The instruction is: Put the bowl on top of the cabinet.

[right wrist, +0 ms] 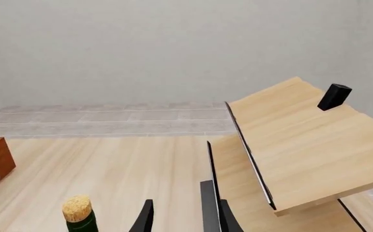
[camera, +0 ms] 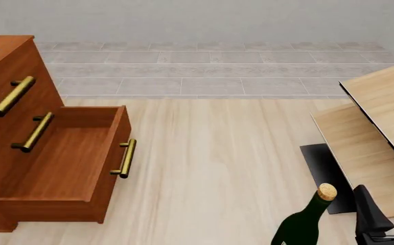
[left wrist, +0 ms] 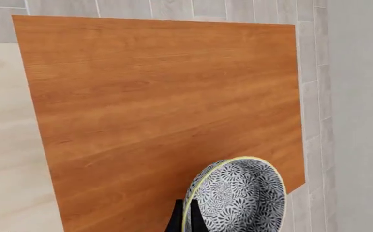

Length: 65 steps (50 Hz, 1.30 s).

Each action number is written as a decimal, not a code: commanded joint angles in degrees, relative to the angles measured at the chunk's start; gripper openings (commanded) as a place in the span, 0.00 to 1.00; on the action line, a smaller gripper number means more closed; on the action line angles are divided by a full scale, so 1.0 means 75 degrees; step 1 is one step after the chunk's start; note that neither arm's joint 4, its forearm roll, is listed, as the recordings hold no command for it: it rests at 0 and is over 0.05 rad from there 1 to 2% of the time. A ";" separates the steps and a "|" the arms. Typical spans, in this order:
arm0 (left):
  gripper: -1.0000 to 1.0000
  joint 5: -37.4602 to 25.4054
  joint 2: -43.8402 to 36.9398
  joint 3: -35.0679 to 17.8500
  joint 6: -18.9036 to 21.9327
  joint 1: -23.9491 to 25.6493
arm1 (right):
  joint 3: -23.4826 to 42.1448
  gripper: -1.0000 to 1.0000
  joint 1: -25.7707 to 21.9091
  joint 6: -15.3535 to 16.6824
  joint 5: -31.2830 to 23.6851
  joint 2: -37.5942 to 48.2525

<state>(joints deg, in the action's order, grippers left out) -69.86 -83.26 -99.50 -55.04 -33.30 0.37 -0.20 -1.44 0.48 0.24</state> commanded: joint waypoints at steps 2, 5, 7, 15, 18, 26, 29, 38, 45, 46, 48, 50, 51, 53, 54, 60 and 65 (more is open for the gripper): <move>0.00 -0.0005 -0.0118 0.0140 0.0059 -0.0045 | 0.0023 1.00 0.0000 0.0013 -0.0026 0.0001; 0.00 -0.0005 -0.0147 0.0144 0.0074 -0.0061 | 0.0021 1.00 0.0009 0.0009 -0.0021 -0.0001; 0.00 -0.0005 -0.0148 0.0166 0.0106 -0.0135 | 0.0029 1.00 0.0012 0.0003 -0.0023 0.0003; 0.00 -0.0005 -0.0132 0.0191 0.0189 -0.0156 | 0.0010 1.00 0.0008 -0.0003 -0.0004 -0.0002; 0.00 -0.0005 -0.0104 0.0126 0.0350 -0.0445 | -0.0004 1.00 0.0015 -0.0012 0.0007 -0.0005; 0.00 -0.0005 0.0028 -0.0056 0.0075 -0.0274 | 0.0007 1.00 0.0006 -0.0012 0.0003 -0.0009; 1.00 -0.0005 0.0068 -0.0120 -0.0010 -0.0168 | 0.0024 1.00 0.0002 -0.0009 -0.0012 -0.0010; 1.00 -0.0005 0.0241 -0.0214 0.0013 -0.0261 | 0.0041 1.00 0.0007 -0.0016 -0.0010 -0.0016; 1.00 -0.0005 0.0428 -0.0274 -0.0084 -0.0155 | 0.0022 1.00 -0.0003 -0.0011 0.0011 -0.0020; 1.00 -0.0005 0.0496 -0.0321 -0.0087 -0.0134 | 0.0037 1.00 -0.0005 -0.0011 -0.0004 -0.0020; 1.00 -0.0005 0.0568 -0.0284 -0.0115 -0.0139 | 0.0028 1.00 -0.0004 -0.0012 0.0004 -0.0021; 1.00 -0.0005 0.0673 -0.0343 -0.0034 -0.0281 | 0.0004 1.00 -0.0013 -0.0003 0.0027 -0.0021; 1.00 -0.0005 0.0736 -0.0485 -0.0145 0.0014 | 0.0010 1.00 -0.0017 -0.0002 0.0021 -0.0020; 1.00 -0.0005 0.0854 -0.0368 -0.0044 -0.0209 | 0.0036 1.00 -0.0027 -0.0001 -0.0006 -0.0018; 1.00 -0.0005 0.0889 -0.0525 -0.0082 -0.0072 | 0.0039 1.00 -0.0028 -0.0003 -0.0010 -0.0018; 1.00 -0.0005 0.1160 -0.0619 -0.0136 -0.0075 | 0.0043 1.00 -0.0023 -0.0012 -0.0011 -0.0023; 1.00 -0.0005 0.1327 -0.0556 -0.0100 -0.0147 | 0.0046 1.00 -0.0032 -0.0012 -0.0018 -0.0022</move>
<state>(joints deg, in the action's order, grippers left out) -69.89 -75.99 -103.07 -55.75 -34.32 0.56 -0.35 -1.51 0.51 0.08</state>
